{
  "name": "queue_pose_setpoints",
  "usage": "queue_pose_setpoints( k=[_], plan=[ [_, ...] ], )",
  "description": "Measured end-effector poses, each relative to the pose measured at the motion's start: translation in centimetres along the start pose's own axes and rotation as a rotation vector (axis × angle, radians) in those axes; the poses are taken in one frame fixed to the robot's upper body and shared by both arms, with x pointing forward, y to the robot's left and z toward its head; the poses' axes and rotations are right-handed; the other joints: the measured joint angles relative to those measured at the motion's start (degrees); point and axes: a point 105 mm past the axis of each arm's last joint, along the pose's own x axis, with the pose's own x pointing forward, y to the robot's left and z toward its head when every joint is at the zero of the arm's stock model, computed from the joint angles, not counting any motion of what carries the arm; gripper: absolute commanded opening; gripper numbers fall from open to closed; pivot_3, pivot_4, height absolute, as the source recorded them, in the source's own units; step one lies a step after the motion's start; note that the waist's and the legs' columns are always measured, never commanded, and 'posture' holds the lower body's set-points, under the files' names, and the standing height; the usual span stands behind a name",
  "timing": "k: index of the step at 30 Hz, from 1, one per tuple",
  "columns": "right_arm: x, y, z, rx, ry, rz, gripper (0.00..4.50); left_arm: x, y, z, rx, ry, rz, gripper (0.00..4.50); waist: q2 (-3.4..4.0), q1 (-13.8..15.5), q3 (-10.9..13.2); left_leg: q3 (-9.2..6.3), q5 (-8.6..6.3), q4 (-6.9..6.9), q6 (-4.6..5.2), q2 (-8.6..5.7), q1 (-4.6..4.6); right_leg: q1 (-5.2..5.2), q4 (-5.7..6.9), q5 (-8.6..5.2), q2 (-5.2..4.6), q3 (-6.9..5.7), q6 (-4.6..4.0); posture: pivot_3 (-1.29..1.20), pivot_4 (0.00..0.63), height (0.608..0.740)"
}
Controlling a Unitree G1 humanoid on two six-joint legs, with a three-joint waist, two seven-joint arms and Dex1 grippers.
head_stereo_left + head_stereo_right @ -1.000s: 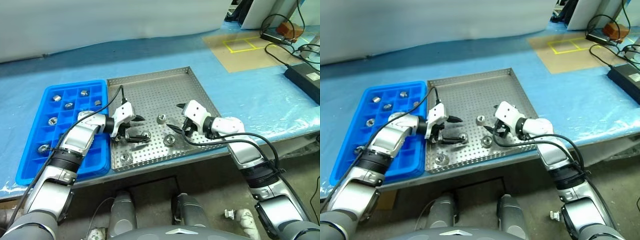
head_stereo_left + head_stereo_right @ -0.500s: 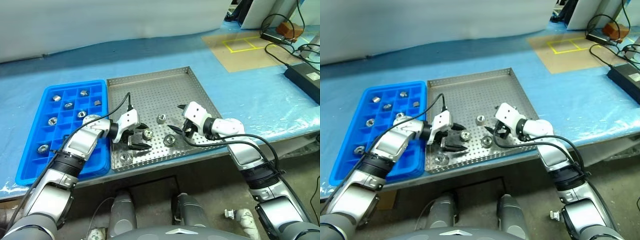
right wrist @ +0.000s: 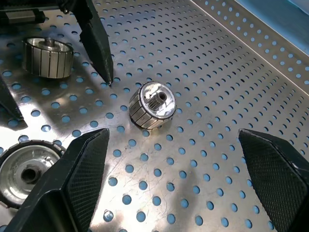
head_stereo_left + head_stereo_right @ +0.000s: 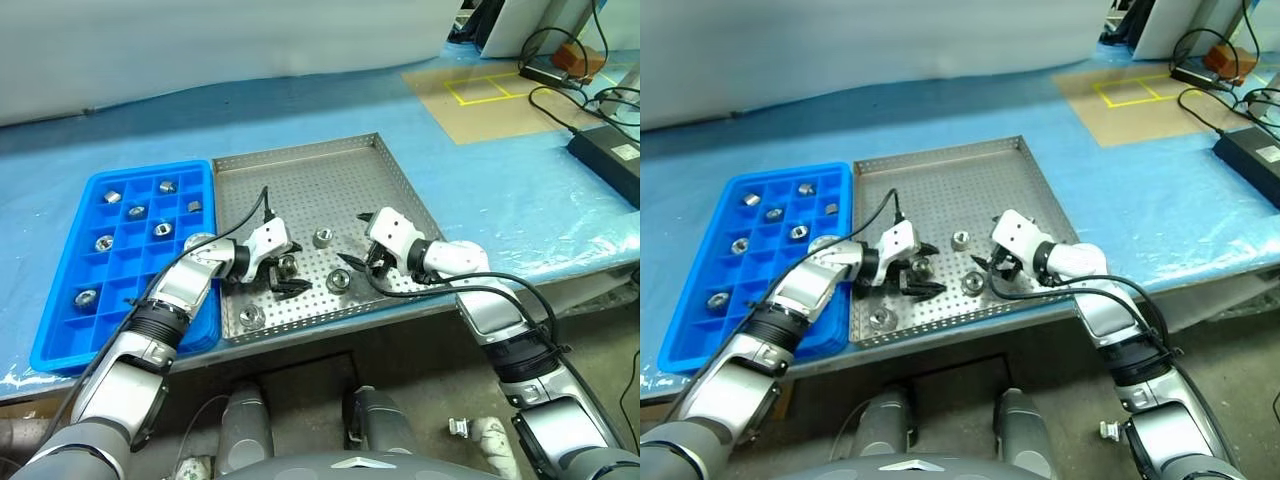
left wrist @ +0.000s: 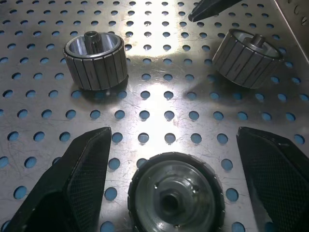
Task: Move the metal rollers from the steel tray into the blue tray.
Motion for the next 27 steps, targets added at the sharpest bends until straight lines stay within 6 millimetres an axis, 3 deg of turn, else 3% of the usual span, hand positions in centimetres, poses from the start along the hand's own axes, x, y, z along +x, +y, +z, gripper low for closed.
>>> queue_pose_setpoints(
  k=[4, 9, 10, 18, 21, 27],
  plan=[
    [0.0, 0.0, 0.0, -0.010, -0.001, -0.002, 4.50, -0.2, 0.5, -0.2, 0.000, -0.003, 0.013, 2.89, 0.02, -0.2, 0.0, 0.01, 0.01, -0.06, -0.01, 0.01, 0.13, 0.02, 0.03, 0.00, 0.03, 0.04, -0.01, -0.21, 0.150, 0.740],
    [0.0, 0.0, 0.2, -0.022, -0.010, -0.003, 4.50, -0.5, 1.0, -0.4, -0.002, 0.005, 0.035, 2.89, 0.02, -0.4, 0.0, 0.09, 0.01, -0.20, -0.02, 0.01, 0.20, 0.01, -0.02, 0.00, 0.05, 0.10, -0.01, -0.20, 0.150, 0.740],
    [0.0, 0.0, 0.2, -0.025, -0.012, -0.003, 4.50, -0.7, 0.8, -0.4, -0.006, 0.005, 0.020, 2.56, 0.03, -0.5, 0.0, 0.10, 0.01, -0.22, -0.02, 0.01, 0.21, 0.00, -0.04, 0.00, 0.05, 0.11, -0.01, -0.19, 0.150, 0.740],
    [0.2, 0.1, 0.3, -0.026, -0.018, 0.004, 4.50, -1.8, -0.1, -1.0, -0.030, 0.009, -0.029, 2.56, 0.04, -0.7, 0.0, 0.17, 0.01, -0.30, -0.02, 0.01, 0.28, -0.01, -0.07, -0.01, 0.05, 0.16, -0.02, -0.17, 0.150, 0.740],
    [0.5, 0.0, 0.6, -0.032, -0.024, 0.006, 4.50, -1.9, 0.1, -1.0, -0.041, 0.004, -0.015, 1.74, 0.04, -0.9, 0.0, 0.21, 0.01, -0.31, -0.02, 0.01, 0.30, -0.01, -0.06, -0.01, 0.05, 0.20, -0.02, -0.16, 0.150, 0.740],
    [0.9, -0.3, 1.1, -0.033, -0.043, 0.005, 4.50, -2.2, 1.4, -0.8, -0.055, -0.016, 0.094, 1.74, 0.04, -0.9, 0.0, 0.24, 0.01, -0.35, -0.02, 0.01, 0.31, -0.03, -0.09, -0.01, 0.05, 0.22, -0.02, -0.13, 0.150, 0.740]
  ],
)
